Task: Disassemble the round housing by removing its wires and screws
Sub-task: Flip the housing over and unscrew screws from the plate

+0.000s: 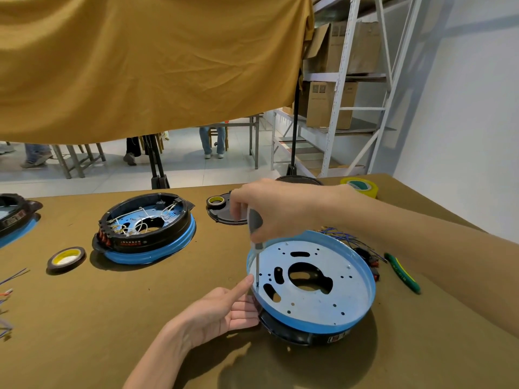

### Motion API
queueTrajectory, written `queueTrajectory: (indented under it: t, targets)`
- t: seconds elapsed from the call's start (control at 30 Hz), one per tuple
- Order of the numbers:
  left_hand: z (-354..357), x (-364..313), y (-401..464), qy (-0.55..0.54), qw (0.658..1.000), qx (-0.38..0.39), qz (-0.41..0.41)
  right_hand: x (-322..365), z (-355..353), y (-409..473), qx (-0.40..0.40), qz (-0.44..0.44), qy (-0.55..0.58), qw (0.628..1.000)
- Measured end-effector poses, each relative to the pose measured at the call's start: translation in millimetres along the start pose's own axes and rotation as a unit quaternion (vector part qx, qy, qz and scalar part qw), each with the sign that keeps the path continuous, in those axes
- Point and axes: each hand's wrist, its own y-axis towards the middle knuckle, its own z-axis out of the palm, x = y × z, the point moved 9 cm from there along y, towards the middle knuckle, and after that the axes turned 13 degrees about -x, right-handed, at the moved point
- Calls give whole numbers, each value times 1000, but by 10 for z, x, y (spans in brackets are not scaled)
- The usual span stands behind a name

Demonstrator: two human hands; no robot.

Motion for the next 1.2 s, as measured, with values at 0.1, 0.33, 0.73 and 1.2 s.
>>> queueTrajectory:
  t: [0.1, 0.33, 0.73, 1.2]
  targets:
    - [4, 8, 8, -3, 1000, 1, -3, -1, 19, -16, 16, 5, 4, 1000]
    - [-6, 16, 15, -5, 1000, 7, -9, 30, -16, 32, -62, -16, -107, 992]
    - [6, 8, -23, -13, 1000, 3, -23, -26, -55, 2, -55, 8, -51, 997]
    - [27, 26, -89, -55, 997, 6, -56, -75, 4, -78, 68, 23, 41, 997]
